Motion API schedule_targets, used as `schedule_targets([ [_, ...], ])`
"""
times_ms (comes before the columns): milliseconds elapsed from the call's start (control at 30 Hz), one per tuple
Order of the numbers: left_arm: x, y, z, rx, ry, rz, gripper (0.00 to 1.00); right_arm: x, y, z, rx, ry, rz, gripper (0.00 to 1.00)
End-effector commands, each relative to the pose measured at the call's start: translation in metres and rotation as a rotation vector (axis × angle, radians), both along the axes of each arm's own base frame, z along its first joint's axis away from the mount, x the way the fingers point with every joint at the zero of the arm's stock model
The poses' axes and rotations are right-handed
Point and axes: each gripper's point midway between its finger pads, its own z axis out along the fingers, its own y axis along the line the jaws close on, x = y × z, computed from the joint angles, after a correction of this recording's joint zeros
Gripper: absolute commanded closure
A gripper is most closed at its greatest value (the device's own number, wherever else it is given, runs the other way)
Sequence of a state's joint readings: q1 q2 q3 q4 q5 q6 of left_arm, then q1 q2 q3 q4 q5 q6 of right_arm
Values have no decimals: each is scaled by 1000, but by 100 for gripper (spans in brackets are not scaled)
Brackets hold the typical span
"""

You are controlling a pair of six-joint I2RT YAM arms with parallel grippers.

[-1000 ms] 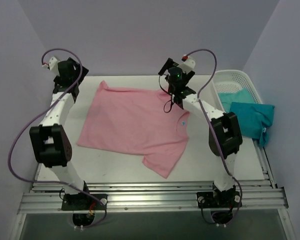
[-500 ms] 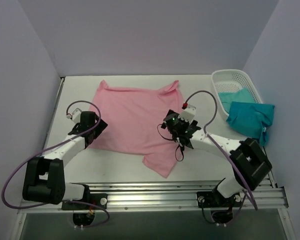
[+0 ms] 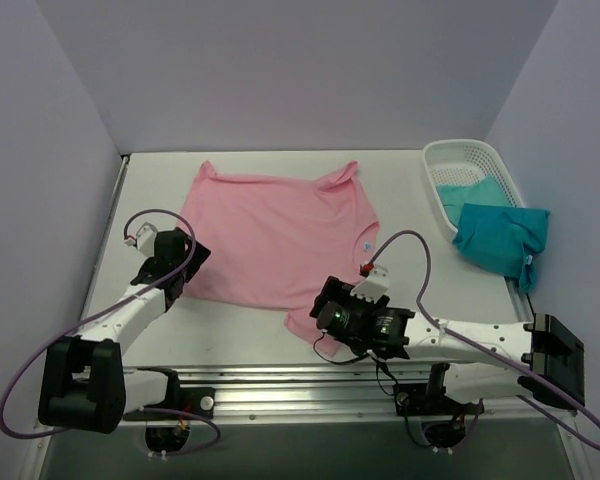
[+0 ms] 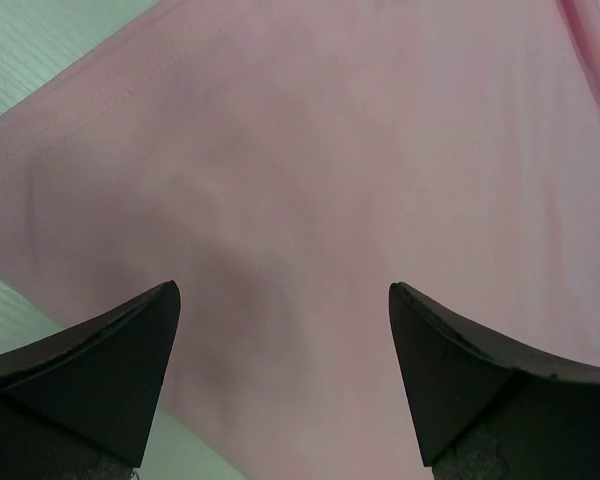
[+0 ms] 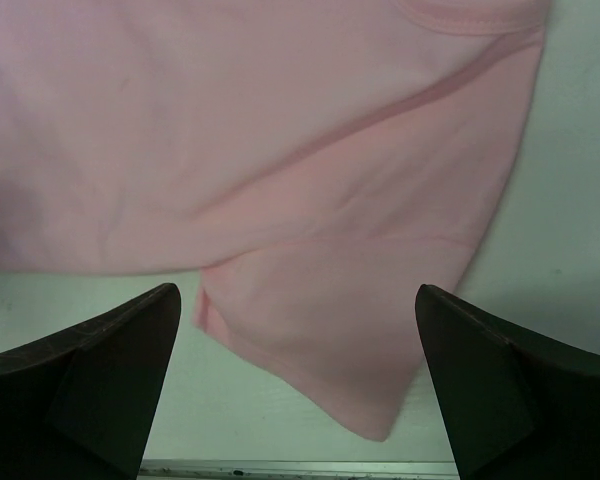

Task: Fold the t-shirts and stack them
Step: Flatten out the tshirt

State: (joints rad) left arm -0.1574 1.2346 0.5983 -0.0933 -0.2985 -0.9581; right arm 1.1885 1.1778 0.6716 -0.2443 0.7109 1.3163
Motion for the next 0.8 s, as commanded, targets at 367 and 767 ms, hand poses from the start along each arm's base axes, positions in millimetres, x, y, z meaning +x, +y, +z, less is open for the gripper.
schedule_targets([
  [367, 52, -16, 5, -86, -101, 2, 5, 192, -58, 65, 1, -152, -240, 0],
  [767, 87, -12, 15, -62, -130, -5, 5, 356, 8, 10, -91, -100, -187, 12],
])
